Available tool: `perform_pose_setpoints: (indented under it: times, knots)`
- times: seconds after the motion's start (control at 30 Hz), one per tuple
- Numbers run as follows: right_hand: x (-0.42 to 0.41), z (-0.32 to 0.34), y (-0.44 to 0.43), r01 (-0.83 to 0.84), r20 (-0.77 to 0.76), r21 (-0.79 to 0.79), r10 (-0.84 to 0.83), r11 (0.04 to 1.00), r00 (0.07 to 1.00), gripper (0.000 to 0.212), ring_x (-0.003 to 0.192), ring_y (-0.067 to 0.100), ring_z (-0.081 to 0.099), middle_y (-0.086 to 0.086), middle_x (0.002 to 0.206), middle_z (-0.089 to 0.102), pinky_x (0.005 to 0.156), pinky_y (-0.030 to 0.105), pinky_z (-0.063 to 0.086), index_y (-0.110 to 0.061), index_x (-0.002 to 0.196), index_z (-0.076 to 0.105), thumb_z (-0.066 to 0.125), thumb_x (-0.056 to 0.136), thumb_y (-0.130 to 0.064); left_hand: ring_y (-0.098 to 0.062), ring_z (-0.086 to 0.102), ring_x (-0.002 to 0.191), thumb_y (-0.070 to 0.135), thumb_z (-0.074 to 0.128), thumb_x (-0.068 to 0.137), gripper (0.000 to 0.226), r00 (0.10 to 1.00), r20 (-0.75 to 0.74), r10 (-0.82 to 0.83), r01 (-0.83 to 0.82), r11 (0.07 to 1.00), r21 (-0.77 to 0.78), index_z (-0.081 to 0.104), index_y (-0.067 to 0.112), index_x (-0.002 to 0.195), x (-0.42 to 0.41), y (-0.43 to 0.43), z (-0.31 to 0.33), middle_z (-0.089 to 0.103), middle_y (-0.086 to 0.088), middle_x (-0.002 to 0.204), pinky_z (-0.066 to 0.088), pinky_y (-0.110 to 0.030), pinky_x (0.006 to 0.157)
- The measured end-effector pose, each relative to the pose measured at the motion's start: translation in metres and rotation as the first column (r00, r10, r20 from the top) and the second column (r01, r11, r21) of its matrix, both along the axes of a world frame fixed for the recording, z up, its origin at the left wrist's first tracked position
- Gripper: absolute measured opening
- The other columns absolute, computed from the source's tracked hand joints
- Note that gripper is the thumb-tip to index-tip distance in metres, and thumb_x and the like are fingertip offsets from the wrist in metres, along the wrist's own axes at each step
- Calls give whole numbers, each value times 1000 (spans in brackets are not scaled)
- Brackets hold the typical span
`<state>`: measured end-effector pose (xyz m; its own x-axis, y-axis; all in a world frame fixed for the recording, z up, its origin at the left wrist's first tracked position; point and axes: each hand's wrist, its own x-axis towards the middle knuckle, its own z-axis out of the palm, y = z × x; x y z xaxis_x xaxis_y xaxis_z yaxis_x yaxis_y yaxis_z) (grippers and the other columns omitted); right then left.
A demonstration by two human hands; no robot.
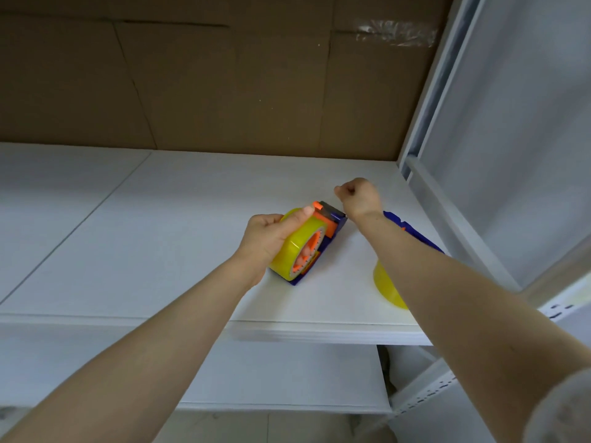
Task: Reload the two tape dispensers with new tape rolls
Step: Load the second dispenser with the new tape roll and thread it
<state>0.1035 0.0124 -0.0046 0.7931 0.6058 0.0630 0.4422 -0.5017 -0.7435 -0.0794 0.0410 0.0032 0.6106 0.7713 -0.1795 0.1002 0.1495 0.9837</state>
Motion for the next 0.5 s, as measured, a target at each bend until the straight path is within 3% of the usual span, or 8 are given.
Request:
perform_pose_setpoints:
  times: [0.07,0.17,0.23,0.33,0.4,0.5]
  knots:
    - [1,5,0,-16,-4,17,16,1000,1000,31,107,31,59,18,114,64,77,30,41,0,108,61,48,96,-25,-13,65,52,35,64,83,23,1000,28,-6,7,998,-55,65,14,74,-2,-1,-1,69,-2,58,53,-19,55]
    - [5,7,-2,-15,-52,64,18,998,998,29,101,30,59,17,109,66,80,30,42,2,103,64,53,93,-24,-11,62,41,18,59,88,18,995,95,-36,44,995,-89,63,8,73,-7,-4,-1,66,-2,48,49,-16,43]
    - [5,8,-2,-17,-131,98,30,995,991,29,89,25,56,13,99,66,77,29,42,1,101,64,57,91,-25,-9,61,37,18,61,87,21,991,129,-21,30,997,-73,63,7,69,-10,-5,-2,65,-1,45,47,-15,40]
    - [2,14,-3,4,-267,116,27,993,963,21,68,18,47,3,70,55,63,30,42,-4,92,61,62,88,-25,-9,60,36,21,64,85,26,985,167,50,-39,997,-70,62,8,63,-12,-4,-2,65,-1,44,47,-15,40]
    - [1,18,-2,48,-381,134,7,990,924,19,58,16,41,5,65,52,52,26,36,-5,85,56,67,85,-21,-10,59,35,24,65,84,26,981,172,86,-75,995,-68,63,7,64,-12,-2,-1,64,-2,43,48,-16,40]
    - [-2,19,-2,112,-544,151,-13,982,839,24,55,15,42,8,65,55,47,25,32,-9,72,50,71,80,-16,-11,59,35,27,66,83,24,978,166,127,-122,992,-36,64,6,72,-13,3,-1,65,-1,44,50,-18,42]
